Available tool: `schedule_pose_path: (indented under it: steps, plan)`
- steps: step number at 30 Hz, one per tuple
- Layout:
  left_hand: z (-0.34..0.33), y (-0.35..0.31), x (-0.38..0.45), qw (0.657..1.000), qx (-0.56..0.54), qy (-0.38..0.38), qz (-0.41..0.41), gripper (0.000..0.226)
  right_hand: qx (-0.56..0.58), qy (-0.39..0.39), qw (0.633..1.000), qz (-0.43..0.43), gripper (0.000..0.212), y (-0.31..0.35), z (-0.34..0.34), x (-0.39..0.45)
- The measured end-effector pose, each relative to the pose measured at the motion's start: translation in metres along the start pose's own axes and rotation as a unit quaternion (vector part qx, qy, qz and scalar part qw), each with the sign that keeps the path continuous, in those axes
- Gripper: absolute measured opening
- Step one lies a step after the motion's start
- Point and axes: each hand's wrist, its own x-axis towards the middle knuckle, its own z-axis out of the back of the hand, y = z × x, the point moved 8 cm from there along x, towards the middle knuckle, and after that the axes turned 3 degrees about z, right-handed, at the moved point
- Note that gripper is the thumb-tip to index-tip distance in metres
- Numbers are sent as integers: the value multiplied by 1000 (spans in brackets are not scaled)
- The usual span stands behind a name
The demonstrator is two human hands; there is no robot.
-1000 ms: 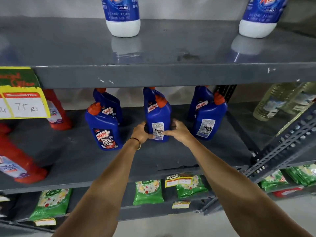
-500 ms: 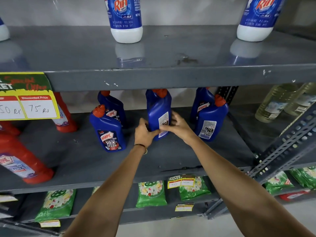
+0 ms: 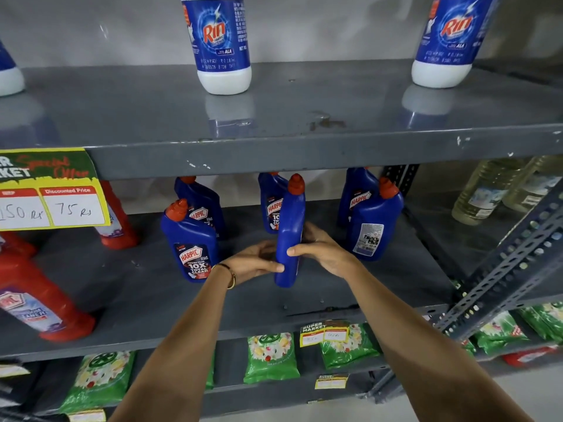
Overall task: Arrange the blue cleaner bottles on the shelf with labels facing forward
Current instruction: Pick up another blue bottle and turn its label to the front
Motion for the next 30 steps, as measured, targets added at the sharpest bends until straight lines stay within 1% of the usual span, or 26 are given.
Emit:
schedule_pose_path:
  steps: [2,3,6,8,10,12,13,14,18,21,24,27,30]
  plan:
    - [-10,-4,0,1000,-12,26,-5,54,26,29,999,-15,60,2,-1,0]
    - [-13,-6,1,999,-15,29,-10,53,33,40,998,-22,58,3,-1,1]
    - [-18,-10,3,999,-16,7,-34,51,47,54,997,-34,51,5,1,2]
    - [-14,-10,7,998,-19,-46,-46,48,61,46,996,-38,55,4,5,3]
    - [-6,-13,9,989,-7,-135,-62,55,40,35,998,-31,55,6,7,5]
    - [3,-19,7,966,47,-245,-72,66,-10,13,1000,-21,53,6,10,7]
    - [5,-21,5,951,77,-290,-78,71,-26,-3,1000,-18,53,5,12,9]
    - [6,-23,5,940,97,-316,-82,75,-30,-15,999,-16,53,4,14,10]
    - [9,-26,3,918,150,-354,-93,73,-6,-26,1000,-3,50,3,22,12]
    - [14,-22,2,910,172,-368,-86,60,26,-53,998,-8,48,-2,32,15]
    - [19,-15,1,899,170,-394,-82,51,26,-40,999,-16,43,-7,32,18]
    - [21,-9,-1,889,172,-419,-71,49,24,-33,999,-17,42,-9,31,21]
    - [21,-8,-4,882,188,-428,-64,46,18,-33,999,-22,42,-13,31,22]
